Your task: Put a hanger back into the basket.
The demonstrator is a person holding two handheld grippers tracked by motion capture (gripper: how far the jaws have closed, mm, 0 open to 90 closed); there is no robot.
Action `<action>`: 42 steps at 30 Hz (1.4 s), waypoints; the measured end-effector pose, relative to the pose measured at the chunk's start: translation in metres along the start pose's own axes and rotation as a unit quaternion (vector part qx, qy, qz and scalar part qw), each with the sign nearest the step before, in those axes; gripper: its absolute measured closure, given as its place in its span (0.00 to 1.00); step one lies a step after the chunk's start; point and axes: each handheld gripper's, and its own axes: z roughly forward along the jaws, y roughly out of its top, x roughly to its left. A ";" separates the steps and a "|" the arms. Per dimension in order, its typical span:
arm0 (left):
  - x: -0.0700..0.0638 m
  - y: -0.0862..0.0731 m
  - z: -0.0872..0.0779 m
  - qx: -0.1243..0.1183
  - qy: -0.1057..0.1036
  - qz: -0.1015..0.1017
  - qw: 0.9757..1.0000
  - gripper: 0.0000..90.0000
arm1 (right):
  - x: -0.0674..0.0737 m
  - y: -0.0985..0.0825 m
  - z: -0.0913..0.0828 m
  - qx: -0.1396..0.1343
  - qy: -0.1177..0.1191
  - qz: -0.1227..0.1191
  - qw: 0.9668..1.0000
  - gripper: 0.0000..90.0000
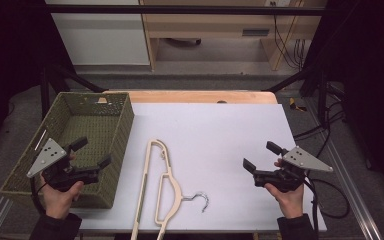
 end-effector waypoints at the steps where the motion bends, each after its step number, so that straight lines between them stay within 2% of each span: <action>1: -0.001 0.000 0.000 0.001 0.000 0.001 1.000 0.05 | 0.000 0.000 0.000 0.000 0.000 0.000 1.000 0.04; 4: -0.003 0.000 0.000 0.002 -0.003 0.002 1.000 0.05 | 0.005 0.000 0.003 0.003 0.012 -0.004 1.000 0.05; 8: -0.006 -0.001 0.001 0.005 -0.008 0.006 1.000 0.05 | 0.014 -0.001 0.011 0.014 0.030 -0.022 0.999 0.07; 13: -0.007 -0.001 0.002 0.007 -0.012 0.008 1.000 0.05 | 0.031 -0.004 0.025 0.037 0.054 -0.039 0.997 0.09; 15: -0.008 -0.001 0.003 0.008 -0.013 0.008 1.000 0.05 | 0.040 -0.007 0.036 0.051 0.071 -0.043 0.995 0.11; 16: -0.008 -0.001 0.004 0.009 -0.013 0.009 1.000 0.05 | 0.040 -0.007 0.036 0.051 0.071 -0.043 0.995 0.11; 17: -0.008 -0.002 0.004 0.011 -0.013 0.010 1.000 0.05 | 0.046 -0.010 0.043 0.066 0.082 -0.047 0.993 0.12; 18: -0.008 -0.002 0.005 0.013 -0.013 0.011 1.000 0.05 | 0.046 -0.010 0.043 0.066 0.082 -0.047 0.993 0.12; 19: -0.008 -0.002 0.005 0.013 -0.014 0.010 1.000 0.05 | 0.053 -0.013 0.051 0.077 0.093 -0.048 0.992 0.12; 24: -0.007 -0.003 0.007 0.017 -0.013 0.011 1.000 0.05 | 0.063 -0.017 0.063 0.091 0.101 -0.054 0.989 0.14; 27: -0.007 -0.004 0.007 0.017 -0.013 0.010 1.000 0.05 | 0.068 -0.022 0.072 0.103 0.112 -0.056 0.987 0.16; 28: -0.007 -0.004 0.008 0.017 -0.013 0.010 1.000 0.05 | 0.073 -0.025 0.079 0.116 0.126 -0.066 0.983 0.17; 29: -0.007 -0.004 0.008 0.017 -0.014 0.009 1.000 0.05 | 0.073 -0.025 0.079 0.116 0.126 -0.066 0.983 0.17; 33: -0.007 -0.004 0.009 0.020 -0.014 0.010 1.000 0.05 | 0.086 -0.032 0.093 0.145 0.153 -0.088 0.974 0.22; 34: -0.007 -0.004 0.009 0.019 -0.014 0.010 1.000 0.05 | 0.092 -0.036 0.099 0.155 0.170 -0.092 0.969 0.25; 35: -0.007 -0.004 0.009 0.019 -0.014 0.010 1.000 0.05 | 0.092 -0.036 0.099 0.155 0.170 -0.092 0.969 0.25; 36: -0.007 -0.005 0.009 0.019 -0.013 0.010 1.000 0.05 | 0.095 -0.038 0.102 0.161 0.177 -0.093 0.967 0.27; 37: -0.006 -0.005 0.009 0.020 -0.013 0.010 1.000 0.05 | 0.100 -0.043 0.108 0.171 0.188 -0.095 0.962 0.30; 38: -0.007 -0.005 0.009 0.020 -0.013 0.010 1.000 0.05 | 0.100 -0.043 0.108 0.171 0.188 -0.095 0.962 0.30; 42: -0.007 -0.005 0.009 0.020 -0.015 0.011 1.000 0.05 | 0.107 -0.054 0.117 0.200 0.202 -0.108 0.953 0.37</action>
